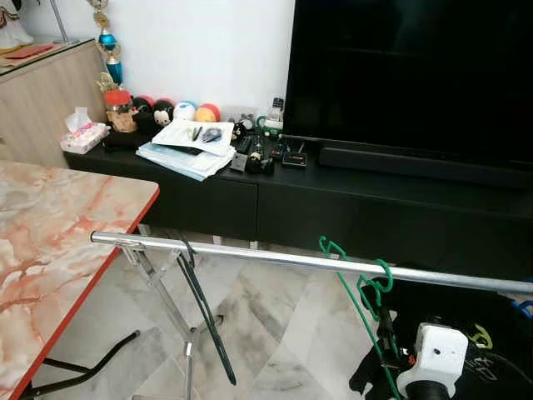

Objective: Hang hanger

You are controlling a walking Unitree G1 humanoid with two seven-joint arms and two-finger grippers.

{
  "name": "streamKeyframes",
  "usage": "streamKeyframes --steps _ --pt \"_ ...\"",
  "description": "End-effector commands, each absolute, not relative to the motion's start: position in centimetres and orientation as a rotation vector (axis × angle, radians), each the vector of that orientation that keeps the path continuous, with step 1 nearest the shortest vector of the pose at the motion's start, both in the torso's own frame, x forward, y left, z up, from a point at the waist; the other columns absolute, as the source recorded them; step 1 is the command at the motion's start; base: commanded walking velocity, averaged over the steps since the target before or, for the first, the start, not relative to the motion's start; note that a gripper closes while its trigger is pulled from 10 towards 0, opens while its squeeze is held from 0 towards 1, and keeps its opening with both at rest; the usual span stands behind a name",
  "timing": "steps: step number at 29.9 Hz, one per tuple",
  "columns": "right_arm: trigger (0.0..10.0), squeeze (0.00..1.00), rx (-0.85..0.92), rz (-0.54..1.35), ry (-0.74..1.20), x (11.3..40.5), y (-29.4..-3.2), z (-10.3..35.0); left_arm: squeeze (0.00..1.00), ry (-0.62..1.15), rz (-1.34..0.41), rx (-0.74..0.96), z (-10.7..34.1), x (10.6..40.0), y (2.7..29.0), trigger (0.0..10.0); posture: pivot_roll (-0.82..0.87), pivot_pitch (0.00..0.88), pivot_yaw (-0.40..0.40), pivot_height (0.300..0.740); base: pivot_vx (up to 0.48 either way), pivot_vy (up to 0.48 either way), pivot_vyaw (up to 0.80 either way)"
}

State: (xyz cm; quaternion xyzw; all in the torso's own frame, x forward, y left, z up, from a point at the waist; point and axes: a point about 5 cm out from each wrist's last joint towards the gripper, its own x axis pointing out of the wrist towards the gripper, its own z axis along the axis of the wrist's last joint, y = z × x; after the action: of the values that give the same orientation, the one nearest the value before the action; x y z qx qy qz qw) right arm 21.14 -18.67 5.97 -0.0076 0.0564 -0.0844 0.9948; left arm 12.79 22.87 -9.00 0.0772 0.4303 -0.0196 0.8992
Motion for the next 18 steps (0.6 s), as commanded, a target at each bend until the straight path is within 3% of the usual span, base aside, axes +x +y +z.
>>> streamKeyframes --steps 1,18 --pt "10.0 0.00 -0.025 -0.178 0.115 21.15 -18.93 5.88 0.00 0.876 -0.030 0.147 -8.91 12.89 22.91 10.0 0.10 0.000 -0.001 0.740 0.000 0.000 0.00" --pt "10.0 0.00 -0.032 -0.194 0.108 21.56 -19.24 5.87 0.00 0.858 -0.037 0.142 -8.69 13.26 22.97 10.0 0.09 0.000 0.009 0.740 -0.014 0.000 0.00"
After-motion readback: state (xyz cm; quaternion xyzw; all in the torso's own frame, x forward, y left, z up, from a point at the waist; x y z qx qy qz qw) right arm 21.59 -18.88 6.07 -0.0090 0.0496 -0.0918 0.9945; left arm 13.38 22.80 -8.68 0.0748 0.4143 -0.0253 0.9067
